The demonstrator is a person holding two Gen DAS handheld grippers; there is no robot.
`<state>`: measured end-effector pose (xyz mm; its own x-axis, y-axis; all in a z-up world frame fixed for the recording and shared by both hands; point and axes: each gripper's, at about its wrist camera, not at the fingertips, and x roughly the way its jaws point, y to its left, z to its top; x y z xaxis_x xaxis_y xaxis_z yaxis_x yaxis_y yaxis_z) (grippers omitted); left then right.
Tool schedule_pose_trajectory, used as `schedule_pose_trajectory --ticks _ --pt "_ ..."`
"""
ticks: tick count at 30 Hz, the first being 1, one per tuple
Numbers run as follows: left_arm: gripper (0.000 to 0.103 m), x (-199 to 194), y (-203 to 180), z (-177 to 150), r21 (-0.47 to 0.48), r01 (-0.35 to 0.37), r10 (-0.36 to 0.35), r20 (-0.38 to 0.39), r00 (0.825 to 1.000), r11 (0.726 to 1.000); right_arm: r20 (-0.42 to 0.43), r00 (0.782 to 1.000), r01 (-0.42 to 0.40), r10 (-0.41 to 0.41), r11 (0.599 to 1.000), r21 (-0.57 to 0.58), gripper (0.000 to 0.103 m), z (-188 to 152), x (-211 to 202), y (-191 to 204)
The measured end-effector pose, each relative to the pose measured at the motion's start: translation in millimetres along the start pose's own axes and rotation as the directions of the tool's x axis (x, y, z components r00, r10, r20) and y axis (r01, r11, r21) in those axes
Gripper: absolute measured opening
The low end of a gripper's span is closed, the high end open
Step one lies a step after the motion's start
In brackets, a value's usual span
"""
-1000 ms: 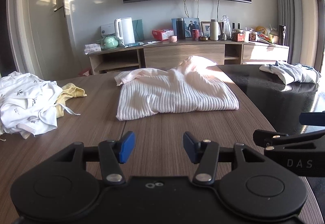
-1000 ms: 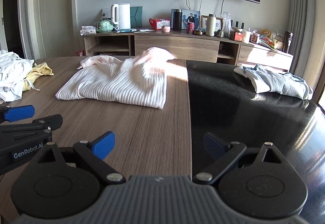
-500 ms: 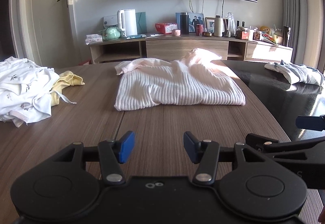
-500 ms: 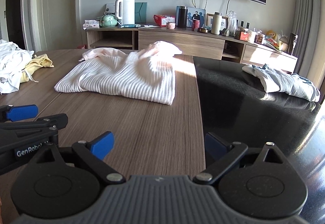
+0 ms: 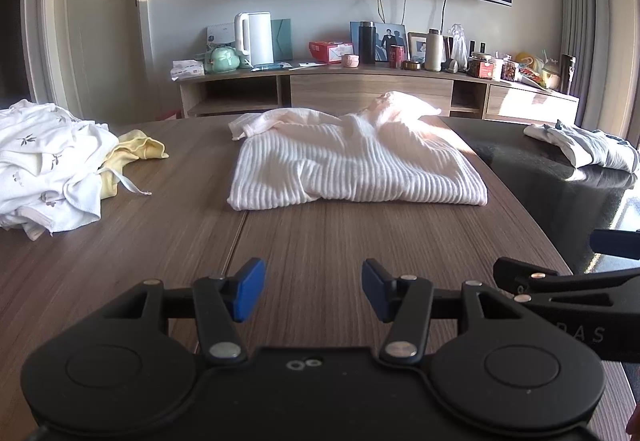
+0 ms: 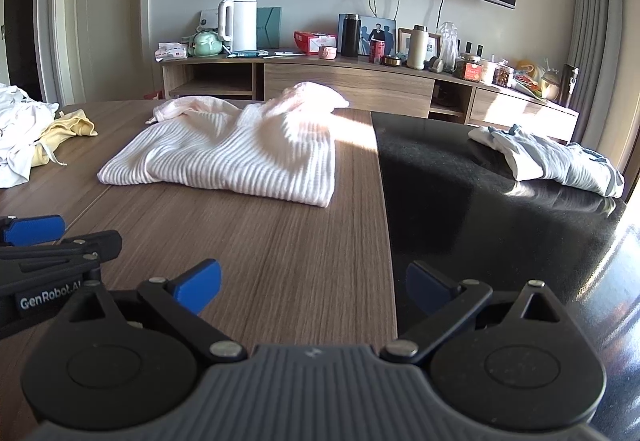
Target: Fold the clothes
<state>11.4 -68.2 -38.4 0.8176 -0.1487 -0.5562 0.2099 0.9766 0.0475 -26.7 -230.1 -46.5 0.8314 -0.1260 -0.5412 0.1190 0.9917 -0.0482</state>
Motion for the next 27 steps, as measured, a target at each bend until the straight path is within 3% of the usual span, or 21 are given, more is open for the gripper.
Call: schedule_pose_trajectory --ticks 27 --pt "0.054 0.1 3.8 -1.8 -0.024 0.043 -0.043 -0.024 0.999 0.999 0.017 1.0 -0.014 0.014 0.999 -0.035 0.101 -2.8 -7.7 5.3"
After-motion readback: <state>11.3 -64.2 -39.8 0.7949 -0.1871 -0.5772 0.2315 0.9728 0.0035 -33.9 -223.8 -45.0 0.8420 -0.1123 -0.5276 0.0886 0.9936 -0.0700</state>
